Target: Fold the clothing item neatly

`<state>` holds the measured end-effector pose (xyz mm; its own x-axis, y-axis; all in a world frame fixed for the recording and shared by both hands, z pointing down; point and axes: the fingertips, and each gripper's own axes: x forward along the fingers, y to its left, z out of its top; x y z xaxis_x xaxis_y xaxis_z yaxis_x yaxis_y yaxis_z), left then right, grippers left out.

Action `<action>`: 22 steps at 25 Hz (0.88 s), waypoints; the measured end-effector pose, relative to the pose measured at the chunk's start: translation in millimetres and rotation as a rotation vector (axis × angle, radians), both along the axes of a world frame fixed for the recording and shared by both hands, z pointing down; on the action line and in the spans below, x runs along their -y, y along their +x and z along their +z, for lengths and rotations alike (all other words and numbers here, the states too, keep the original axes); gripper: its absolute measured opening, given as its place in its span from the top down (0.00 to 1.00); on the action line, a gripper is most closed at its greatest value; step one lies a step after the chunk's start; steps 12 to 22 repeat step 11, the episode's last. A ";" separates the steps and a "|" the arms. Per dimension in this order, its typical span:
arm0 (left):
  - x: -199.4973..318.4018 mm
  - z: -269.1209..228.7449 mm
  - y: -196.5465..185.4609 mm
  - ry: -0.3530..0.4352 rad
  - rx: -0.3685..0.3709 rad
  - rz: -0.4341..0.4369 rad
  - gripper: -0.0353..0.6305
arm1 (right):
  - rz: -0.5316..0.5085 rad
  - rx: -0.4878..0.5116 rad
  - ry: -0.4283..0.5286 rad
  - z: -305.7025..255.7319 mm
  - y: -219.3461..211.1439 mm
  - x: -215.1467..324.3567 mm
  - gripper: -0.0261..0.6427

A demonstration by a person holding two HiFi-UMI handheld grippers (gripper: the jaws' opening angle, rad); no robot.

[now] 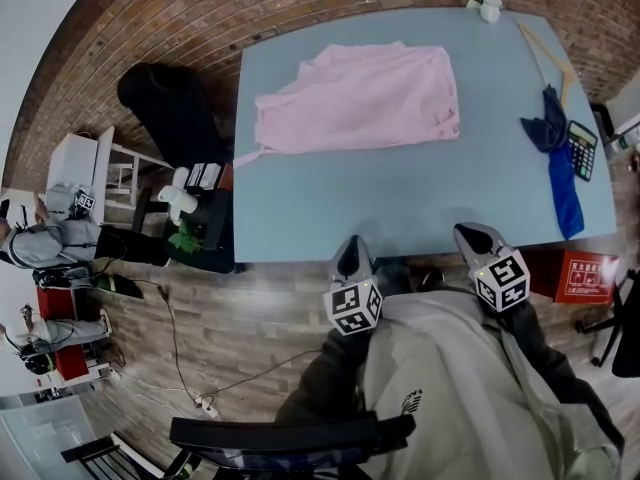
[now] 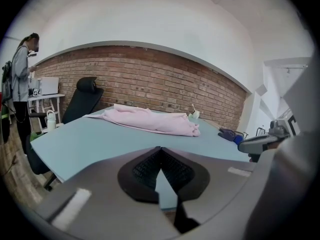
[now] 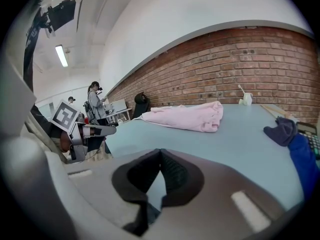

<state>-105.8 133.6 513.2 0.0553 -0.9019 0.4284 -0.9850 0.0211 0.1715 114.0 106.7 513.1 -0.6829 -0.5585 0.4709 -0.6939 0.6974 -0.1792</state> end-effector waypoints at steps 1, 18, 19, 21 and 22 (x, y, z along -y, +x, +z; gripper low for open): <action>1.8 -0.3 -0.2 0.000 0.000 0.004 0.94 | 0.005 0.002 0.000 -0.3 0.3 1.0 0.96; 8.0 0.8 1.7 -0.001 -0.006 0.021 0.94 | 0.018 0.003 0.001 -0.5 3.0 1.1 0.96; 8.0 0.8 1.7 -0.001 -0.006 0.021 0.94 | 0.018 0.003 0.001 -0.5 3.0 1.1 0.96; 8.0 0.8 1.7 -0.001 -0.006 0.021 0.94 | 0.018 0.003 0.001 -0.5 3.0 1.1 0.96; 8.0 0.8 1.7 -0.001 -0.006 0.021 0.94 | 0.018 0.003 0.001 -0.5 3.0 1.1 0.96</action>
